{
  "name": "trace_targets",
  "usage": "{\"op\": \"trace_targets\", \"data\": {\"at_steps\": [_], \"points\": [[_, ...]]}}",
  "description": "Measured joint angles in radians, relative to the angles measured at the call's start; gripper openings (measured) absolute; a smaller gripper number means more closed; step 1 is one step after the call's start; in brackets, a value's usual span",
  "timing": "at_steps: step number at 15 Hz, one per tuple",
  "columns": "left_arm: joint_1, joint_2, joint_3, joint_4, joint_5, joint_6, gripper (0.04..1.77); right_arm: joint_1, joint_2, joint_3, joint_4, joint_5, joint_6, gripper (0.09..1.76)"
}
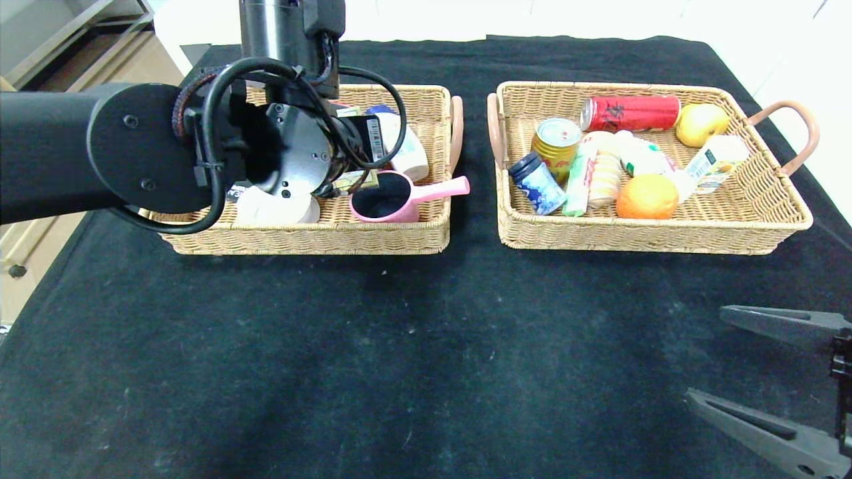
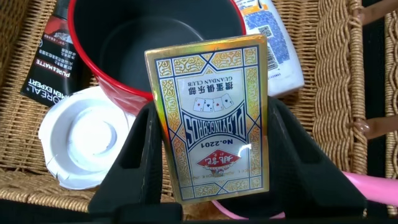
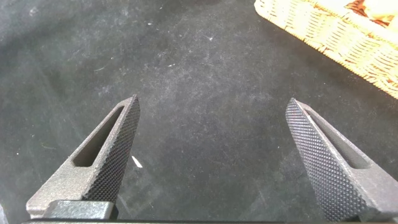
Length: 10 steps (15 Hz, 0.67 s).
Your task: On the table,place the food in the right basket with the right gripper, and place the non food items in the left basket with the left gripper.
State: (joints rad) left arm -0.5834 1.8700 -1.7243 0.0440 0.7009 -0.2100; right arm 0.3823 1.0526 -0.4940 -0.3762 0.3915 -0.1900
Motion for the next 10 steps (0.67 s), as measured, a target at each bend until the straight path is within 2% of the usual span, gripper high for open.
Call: {"op": "trace_targets", "data": {"at_steps": [1,6,10], "points": [[-0.002,0.005,-0.003,-0.001,0.0,0.0,1.01,0.0,0.0,0.0,0.0,0.0,0.0,1.71],[-0.001,0.025,-0.018,-0.037,0.004,0.015,1.35,0.0,0.0,0.0,0.0,0.0,0.0,1.71],[0.0,0.028,-0.018,-0.037,0.005,0.014,1.49,-0.001,0.0,0.0,0.0,0.0,0.0,1.71]]}}
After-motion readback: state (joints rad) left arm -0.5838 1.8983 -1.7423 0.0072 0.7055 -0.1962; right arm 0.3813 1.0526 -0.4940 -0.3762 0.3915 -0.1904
